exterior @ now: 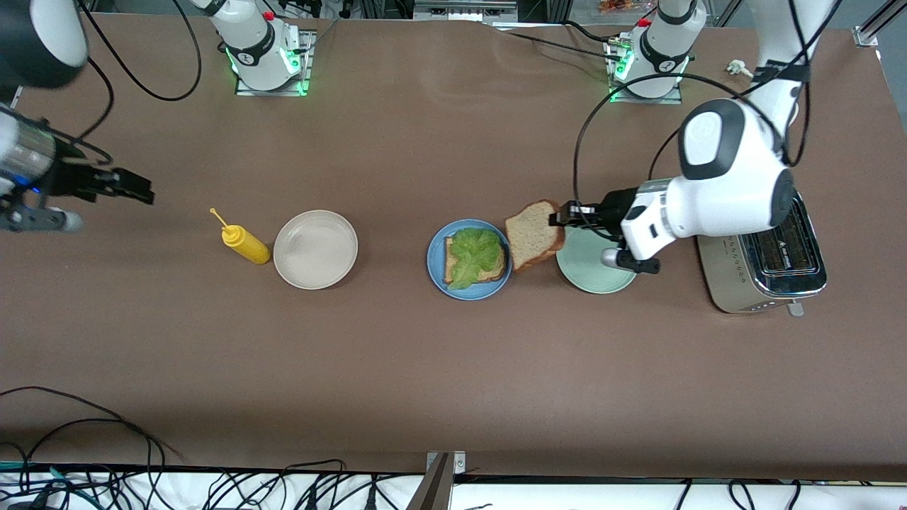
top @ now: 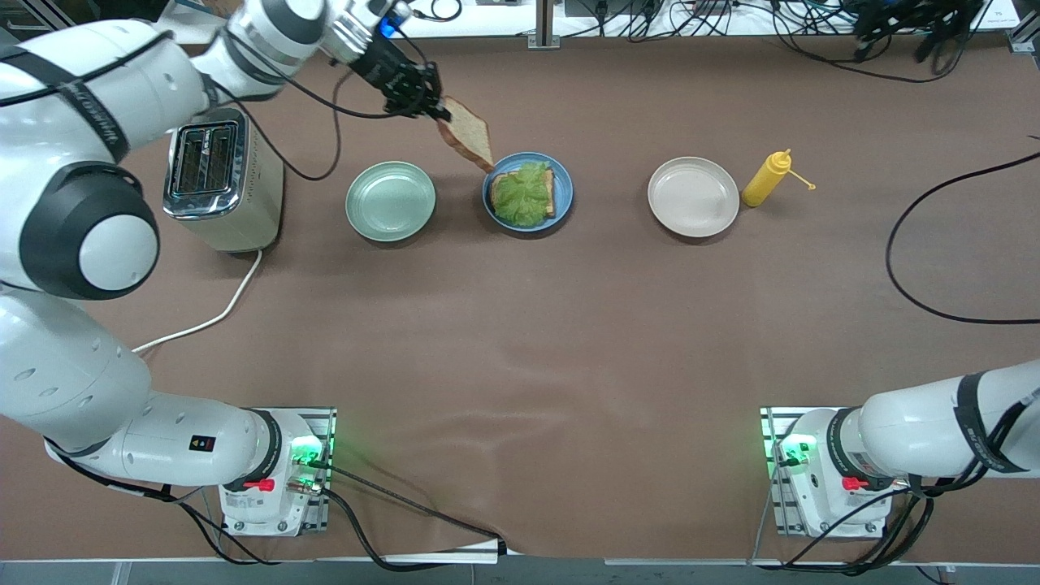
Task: Make sandwich in blue plate with both arms
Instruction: 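Lift the bread out and carry it with the left gripper over the blue plate, then lower the bread onto the lettuce and open the left gripper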
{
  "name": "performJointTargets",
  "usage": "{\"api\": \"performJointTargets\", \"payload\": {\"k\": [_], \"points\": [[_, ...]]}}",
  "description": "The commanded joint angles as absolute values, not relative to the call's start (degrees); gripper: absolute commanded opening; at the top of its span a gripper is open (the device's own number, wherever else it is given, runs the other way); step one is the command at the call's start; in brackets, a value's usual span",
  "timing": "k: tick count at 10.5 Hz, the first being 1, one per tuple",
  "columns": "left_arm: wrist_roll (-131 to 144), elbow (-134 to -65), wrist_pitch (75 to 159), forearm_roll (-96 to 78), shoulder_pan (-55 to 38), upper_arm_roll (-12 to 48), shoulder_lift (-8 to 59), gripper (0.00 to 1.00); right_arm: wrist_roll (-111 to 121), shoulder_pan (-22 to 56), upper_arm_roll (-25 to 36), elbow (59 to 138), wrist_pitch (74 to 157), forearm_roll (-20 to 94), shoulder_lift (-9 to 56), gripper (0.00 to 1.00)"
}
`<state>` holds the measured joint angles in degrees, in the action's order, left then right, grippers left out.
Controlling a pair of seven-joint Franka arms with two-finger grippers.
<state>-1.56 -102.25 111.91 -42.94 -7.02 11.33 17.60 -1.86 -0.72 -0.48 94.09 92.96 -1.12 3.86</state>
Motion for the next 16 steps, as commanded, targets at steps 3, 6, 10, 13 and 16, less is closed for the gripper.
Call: {"api": "performJointTargets", "payload": {"k": [3,6,10,13,16], "points": [[-0.4,-100.8,123.5,-54.0,-18.0,10.9,25.7,0.00,-1.1,-1.9,-0.7,92.9,83.6,-1.6,-2.6,1.00],[-0.5,-99.6,127.7,-54.3,-21.0,10.9,30.2,0.00,-1.1,-0.7,0.4,88.0,80.4,-1.4,0.8,1.00],[-1.3,-99.5,128.1,-54.1,-21.2,10.6,32.7,0.00,-2.3,4.8,5.4,87.5,80.6,-1.4,1.1,1.00],[-1.4,-97.4,128.1,-53.5,-21.2,9.0,34.5,0.20,-1.6,4.6,5.4,87.5,84.0,-1.1,2.6,1.00],[-6.7,-97.3,128.1,-54.0,-21.1,5.9,34.9,0.55,-1.7,4.6,5.4,87.5,84.6,-1.1,2.6,1.00]]}}
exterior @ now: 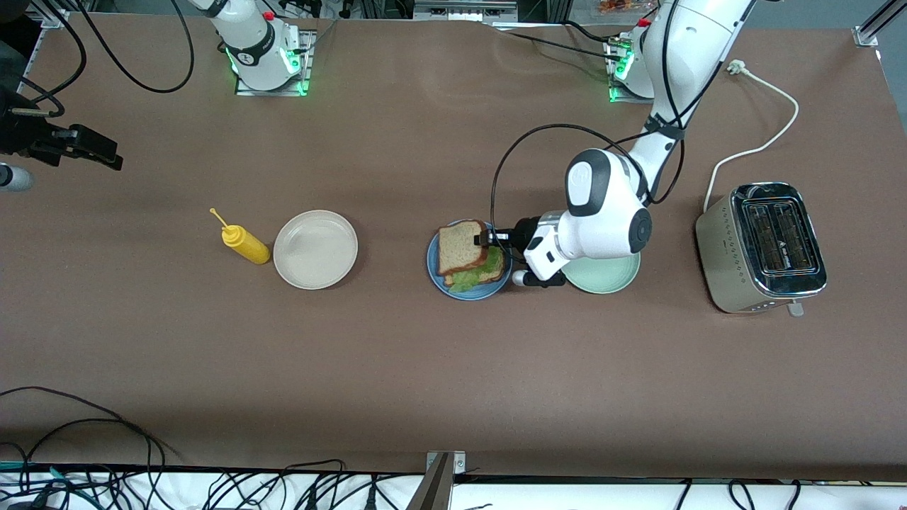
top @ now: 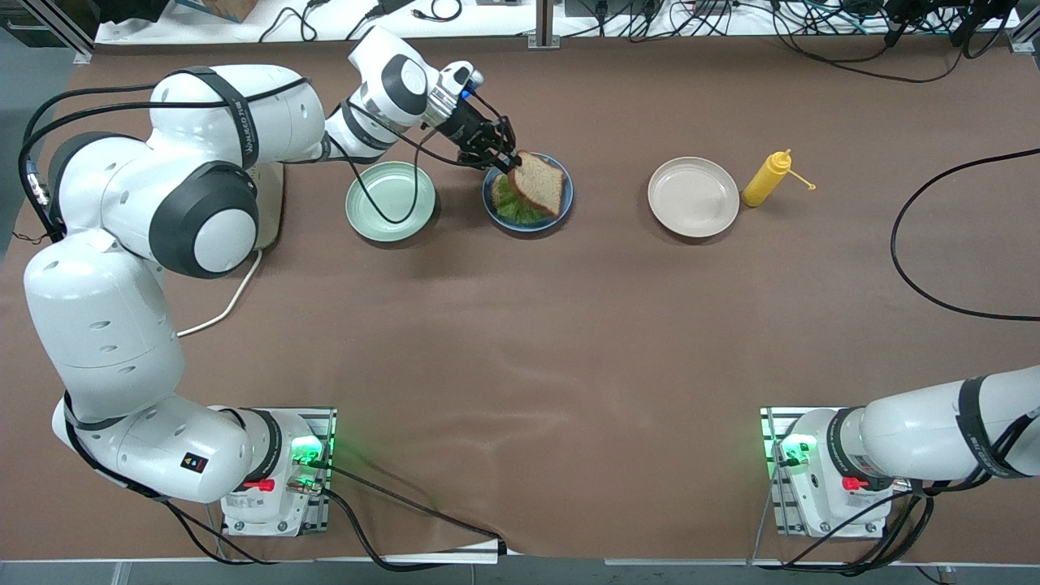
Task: Make sandwich in blue plate with both arms
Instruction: 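Lower the bread onto the lettuce and open the left gripper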
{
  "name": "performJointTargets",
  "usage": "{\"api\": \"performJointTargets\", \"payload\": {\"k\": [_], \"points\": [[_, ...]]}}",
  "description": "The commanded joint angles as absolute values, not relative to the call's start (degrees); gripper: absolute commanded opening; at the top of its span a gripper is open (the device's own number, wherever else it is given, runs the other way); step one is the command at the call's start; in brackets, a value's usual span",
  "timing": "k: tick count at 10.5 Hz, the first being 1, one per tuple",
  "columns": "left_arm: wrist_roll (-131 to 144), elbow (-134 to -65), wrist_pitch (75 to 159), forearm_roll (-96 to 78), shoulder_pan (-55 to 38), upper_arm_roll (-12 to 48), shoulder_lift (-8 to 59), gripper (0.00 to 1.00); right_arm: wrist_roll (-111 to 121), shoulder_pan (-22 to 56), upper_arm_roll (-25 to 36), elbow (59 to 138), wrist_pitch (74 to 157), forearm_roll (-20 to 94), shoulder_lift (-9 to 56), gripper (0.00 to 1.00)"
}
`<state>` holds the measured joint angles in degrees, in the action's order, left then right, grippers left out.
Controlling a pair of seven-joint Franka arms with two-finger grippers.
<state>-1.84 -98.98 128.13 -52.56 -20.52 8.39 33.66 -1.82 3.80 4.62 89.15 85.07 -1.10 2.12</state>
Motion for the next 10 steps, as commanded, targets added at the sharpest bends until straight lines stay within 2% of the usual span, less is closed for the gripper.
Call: {"api": "performJointTargets", "payload": {"k": [1,4,6,8,9,10], "points": [[-8.1,-97.3,128.1,-54.1,-21.0,5.3,34.9,0.61,-2.3,4.7,5.4,87.5,84.8,-1.2,2.5,1.00],[-9.0,-97.4,128.1,-54.0,-20.7,4.5,34.9,0.64,-2.5,4.7,5.4,87.5,85.5,-1.1,2.6,1.00],[-8.7,-97.6,127.4,-53.7,-20.7,2.5,34.4,0.72,-2.5,4.6,5.5,87.5,87.7,-0.4,2.7,1.00],[-8.4,-98.2,127.2,-53.4,-20.6,0.7,33.4,0.85,-3.6,4.9,5.3,87.5,88.4,-0.4,3.3,1.00],[-8.5,-98.6,126.1,-53.3,-20.4,-0.5,32.6,1.00,-4.7,4.9,5.3,87.5,88.4,-0.4,3.4,1.00],[-8.5,-98.6,123.9,-52.9,-20.0,-2.6,32.0,1.00,-4.7,4.9,5.3,87.5,88.4,-0.8,3.4,1.00]]}}
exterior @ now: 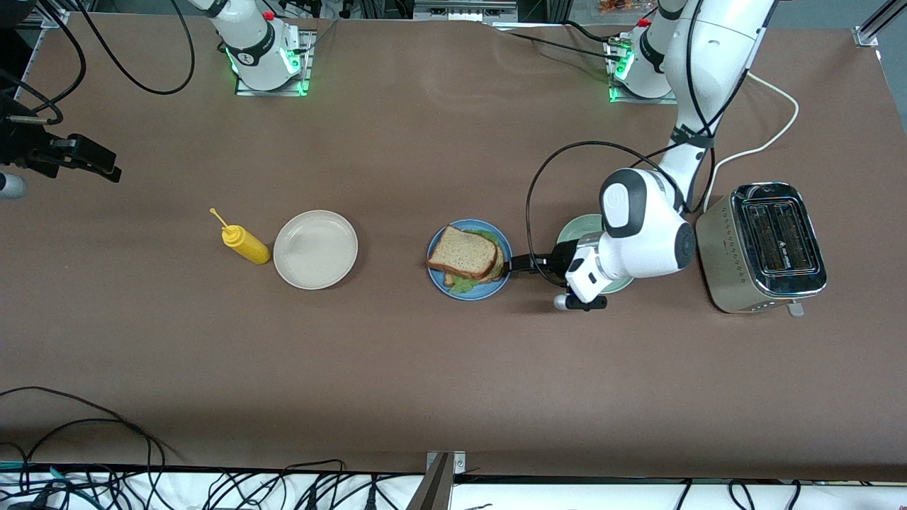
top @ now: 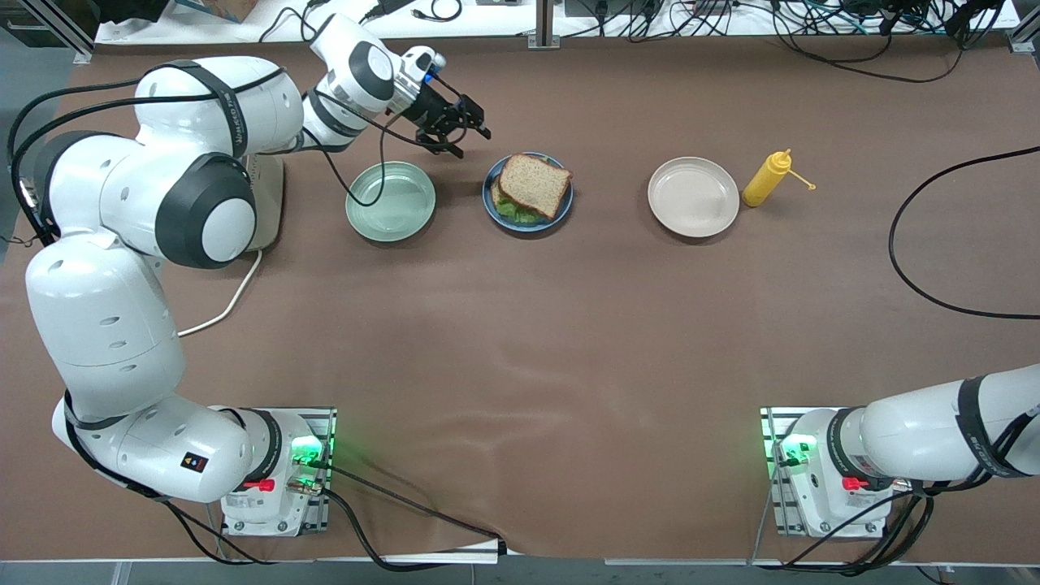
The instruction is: Make sandwich in blue plate with both arms
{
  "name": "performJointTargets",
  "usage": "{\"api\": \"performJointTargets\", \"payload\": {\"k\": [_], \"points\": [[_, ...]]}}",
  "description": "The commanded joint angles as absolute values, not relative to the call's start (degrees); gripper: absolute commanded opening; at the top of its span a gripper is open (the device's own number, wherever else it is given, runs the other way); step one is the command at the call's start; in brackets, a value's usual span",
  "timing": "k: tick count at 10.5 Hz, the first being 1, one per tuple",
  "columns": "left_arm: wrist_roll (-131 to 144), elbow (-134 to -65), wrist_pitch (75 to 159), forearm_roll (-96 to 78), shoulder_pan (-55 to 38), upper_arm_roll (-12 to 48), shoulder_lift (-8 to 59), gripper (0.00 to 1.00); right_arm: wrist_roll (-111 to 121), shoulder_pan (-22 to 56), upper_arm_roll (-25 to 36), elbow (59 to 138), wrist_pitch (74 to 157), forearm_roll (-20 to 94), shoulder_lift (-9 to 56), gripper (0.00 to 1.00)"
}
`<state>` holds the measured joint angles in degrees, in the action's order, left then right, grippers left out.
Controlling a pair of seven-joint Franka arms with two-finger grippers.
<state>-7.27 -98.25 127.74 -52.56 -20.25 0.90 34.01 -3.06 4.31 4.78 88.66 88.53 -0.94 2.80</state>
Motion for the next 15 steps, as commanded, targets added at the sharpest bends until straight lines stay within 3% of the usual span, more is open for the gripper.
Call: {"api": "performJointTargets", "payload": {"k": [1,7,12,15], "points": [[-10.2,-98.5,121.7,-50.0,-18.8,-4.7,31.0,1.00,-4.7,4.9,5.3,87.5,88.4,-0.7,3.4,1.00],[-16.4,-97.6,115.0,-29.9,-9.9,-7.1,24.4,1.00,-4.7,5.1,4.7,87.4,88.6,-0.7,2.9,1.00],[-14.0,-97.3,111.6,-9.1,-8.0,-6.5,14.0,1.00,-4.7,5.4,3.2,86.4,89.1,-2.9,2.8,1.00],[-7.8,-96.5,104.7,1.3,-4.4,-0.7,7.2,1.00,-4.0,5.5,3.1,86.0,88.7,-2.8,2.4,1.00]]}}
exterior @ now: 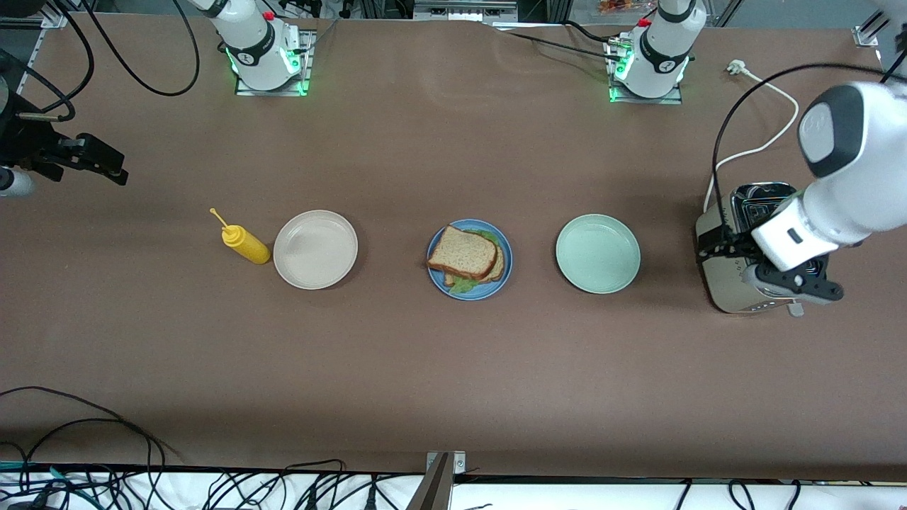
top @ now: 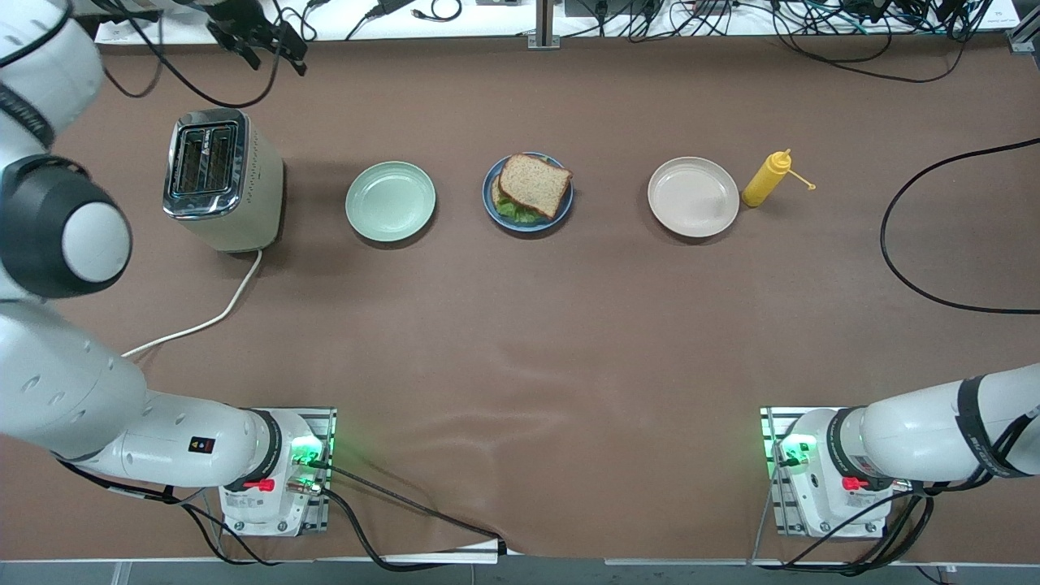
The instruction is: Make sandwich in blue plate with both arms
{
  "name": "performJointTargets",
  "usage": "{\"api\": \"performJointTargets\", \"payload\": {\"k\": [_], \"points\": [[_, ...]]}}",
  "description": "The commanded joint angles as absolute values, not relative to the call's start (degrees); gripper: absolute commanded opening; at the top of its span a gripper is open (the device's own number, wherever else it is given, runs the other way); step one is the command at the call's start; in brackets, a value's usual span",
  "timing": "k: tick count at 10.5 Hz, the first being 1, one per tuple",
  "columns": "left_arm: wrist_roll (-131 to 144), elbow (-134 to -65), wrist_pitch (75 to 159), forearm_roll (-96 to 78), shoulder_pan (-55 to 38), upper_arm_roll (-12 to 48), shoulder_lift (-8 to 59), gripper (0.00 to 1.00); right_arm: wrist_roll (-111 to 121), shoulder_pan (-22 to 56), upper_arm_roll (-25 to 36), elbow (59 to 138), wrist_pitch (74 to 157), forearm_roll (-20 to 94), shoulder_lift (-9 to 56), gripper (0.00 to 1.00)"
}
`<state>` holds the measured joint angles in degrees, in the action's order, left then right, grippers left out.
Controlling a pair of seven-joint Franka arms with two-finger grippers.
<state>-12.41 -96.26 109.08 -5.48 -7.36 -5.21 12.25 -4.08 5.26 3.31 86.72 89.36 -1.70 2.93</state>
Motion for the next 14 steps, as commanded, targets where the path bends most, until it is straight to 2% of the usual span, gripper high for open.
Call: {"api": "performJointTargets", "payload": {"k": [1,6,9,14], "points": [[-6.9,-94.8,101.6,2.6,-3.8,0.1,6.2,1.00,-3.8,5.5,3.0,86.0,88.8,-2.8,2.3,1.00],[-6.6,-84.8,87.9,2.7,-0.4,1.8,4.1,1.00,-3.9,5.5,3.0,86.0,88.9,-2.8,2.4,1.00],[-2.9,-84.4,84.9,2.6,-0.3,2.5,1.6,1.00,-4.3,5.7,1.5,86.0,89.1,-4.5,2.5,1.00],[-0.2,-84.4,84.8,2.6,-0.2,3.8,0.1,1.00,-4.4,5.4,1.9,86.0,90.2,-1.3,2.3,1.00]]}}
